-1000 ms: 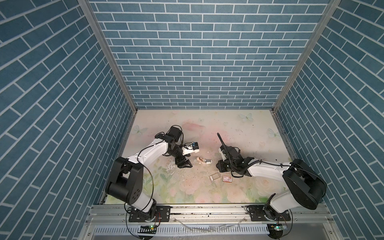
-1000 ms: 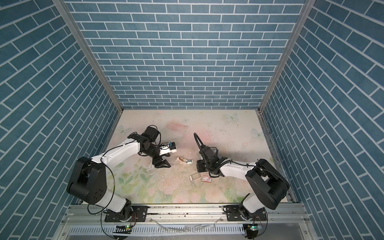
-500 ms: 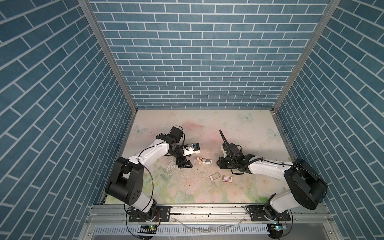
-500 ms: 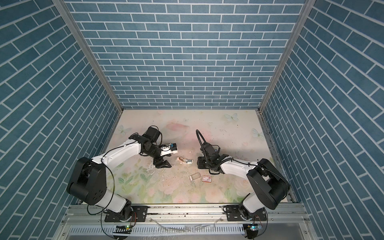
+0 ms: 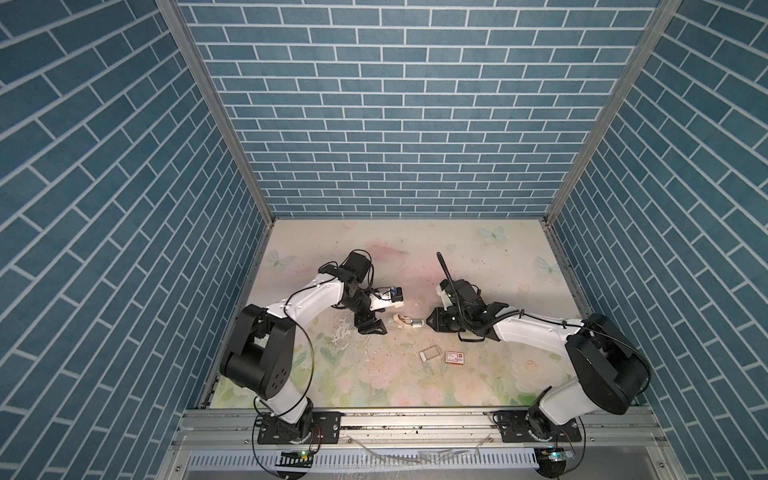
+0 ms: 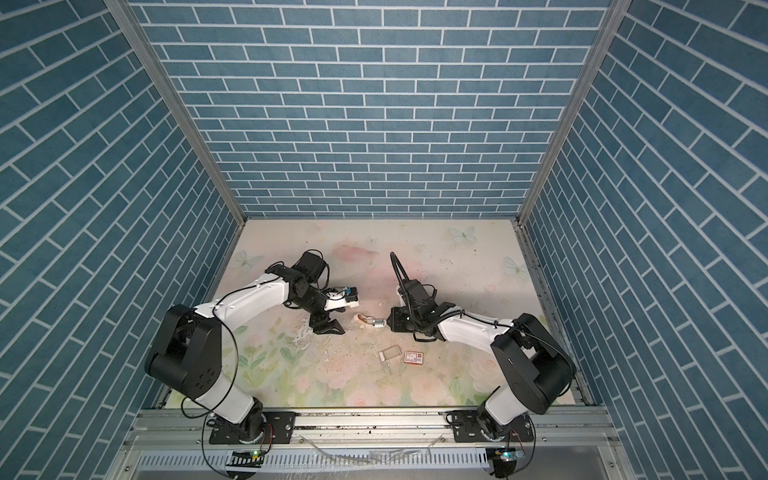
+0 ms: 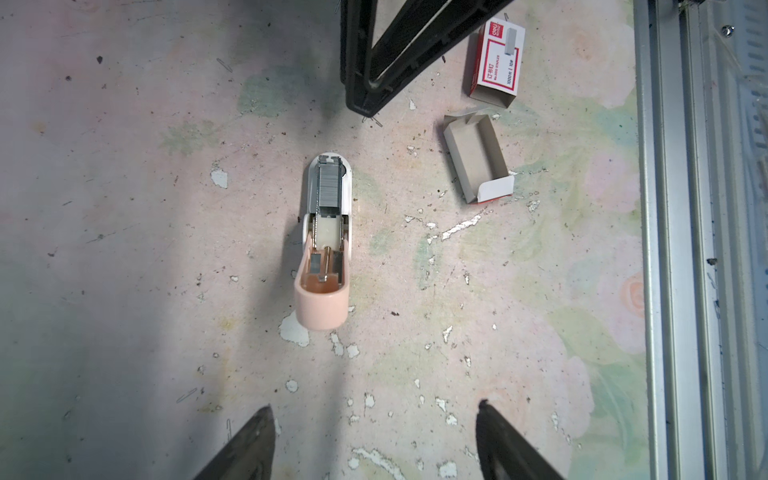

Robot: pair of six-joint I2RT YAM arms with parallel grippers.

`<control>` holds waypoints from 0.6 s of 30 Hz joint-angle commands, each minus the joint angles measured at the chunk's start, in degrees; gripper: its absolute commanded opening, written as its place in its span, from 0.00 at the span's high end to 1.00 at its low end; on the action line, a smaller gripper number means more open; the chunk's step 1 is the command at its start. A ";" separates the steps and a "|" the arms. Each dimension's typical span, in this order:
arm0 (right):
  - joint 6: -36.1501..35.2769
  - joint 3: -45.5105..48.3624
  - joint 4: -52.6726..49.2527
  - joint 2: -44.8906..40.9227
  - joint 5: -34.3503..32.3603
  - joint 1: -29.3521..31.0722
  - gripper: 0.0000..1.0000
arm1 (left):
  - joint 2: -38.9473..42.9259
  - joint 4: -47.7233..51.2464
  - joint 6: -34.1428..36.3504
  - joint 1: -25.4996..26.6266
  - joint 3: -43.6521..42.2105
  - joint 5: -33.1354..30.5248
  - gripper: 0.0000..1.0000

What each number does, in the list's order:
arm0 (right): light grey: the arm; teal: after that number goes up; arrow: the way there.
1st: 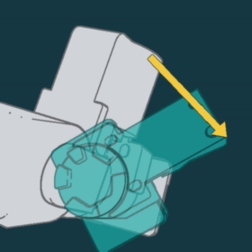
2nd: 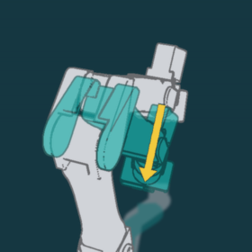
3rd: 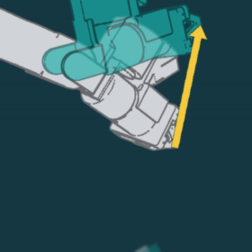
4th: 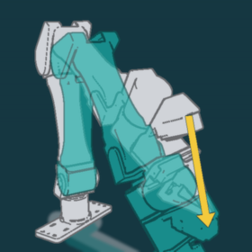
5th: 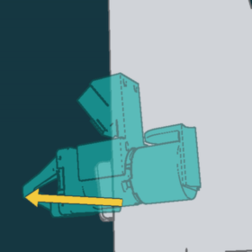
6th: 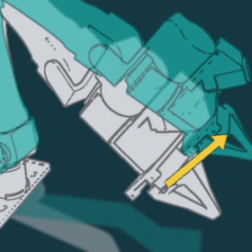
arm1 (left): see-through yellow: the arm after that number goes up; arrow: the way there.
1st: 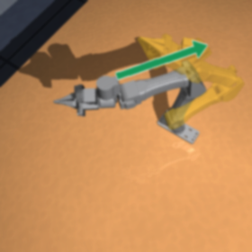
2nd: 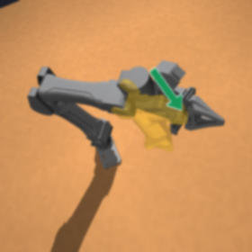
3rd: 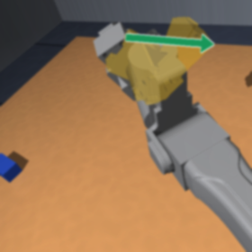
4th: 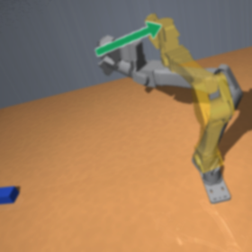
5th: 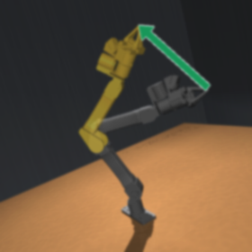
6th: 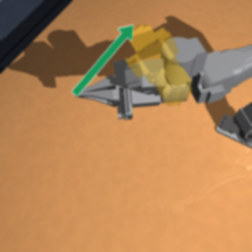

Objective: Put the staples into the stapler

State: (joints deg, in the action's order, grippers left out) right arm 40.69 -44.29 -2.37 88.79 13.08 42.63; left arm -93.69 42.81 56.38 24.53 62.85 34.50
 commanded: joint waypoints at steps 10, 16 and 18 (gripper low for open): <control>-0.06 -2.84 -0.32 5.93 1.50 -1.41 0.74 | -3.46 -0.44 1.28 2.08 2.89 -1.23 0.25; -0.48 -3.39 0.26 7.31 2.56 -1.67 0.74 | -5.04 -0.85 1.48 2.63 3.82 -1.45 0.26; -0.52 -3.56 0.26 7.53 2.56 -1.76 0.74 | -5.76 -0.72 1.54 2.86 4.36 -1.61 0.27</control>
State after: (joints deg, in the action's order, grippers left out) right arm 40.66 -46.46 -2.07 95.48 14.87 41.19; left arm -98.17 41.58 57.10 26.83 65.87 33.17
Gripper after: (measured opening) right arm 0.263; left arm 0.732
